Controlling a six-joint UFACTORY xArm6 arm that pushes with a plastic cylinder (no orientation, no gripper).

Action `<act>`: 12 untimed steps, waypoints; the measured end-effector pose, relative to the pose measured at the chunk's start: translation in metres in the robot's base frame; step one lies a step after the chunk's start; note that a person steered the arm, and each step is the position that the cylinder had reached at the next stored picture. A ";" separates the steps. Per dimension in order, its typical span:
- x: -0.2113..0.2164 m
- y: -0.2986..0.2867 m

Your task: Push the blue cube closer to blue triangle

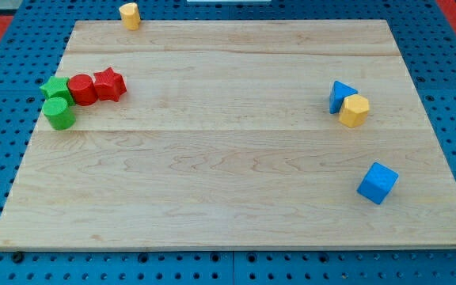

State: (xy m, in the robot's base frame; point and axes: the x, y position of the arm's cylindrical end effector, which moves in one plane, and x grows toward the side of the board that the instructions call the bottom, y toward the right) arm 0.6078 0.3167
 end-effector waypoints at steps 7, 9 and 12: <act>-0.014 -0.140; -0.085 -0.104; -0.038 -0.138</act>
State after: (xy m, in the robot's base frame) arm 0.5698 0.1792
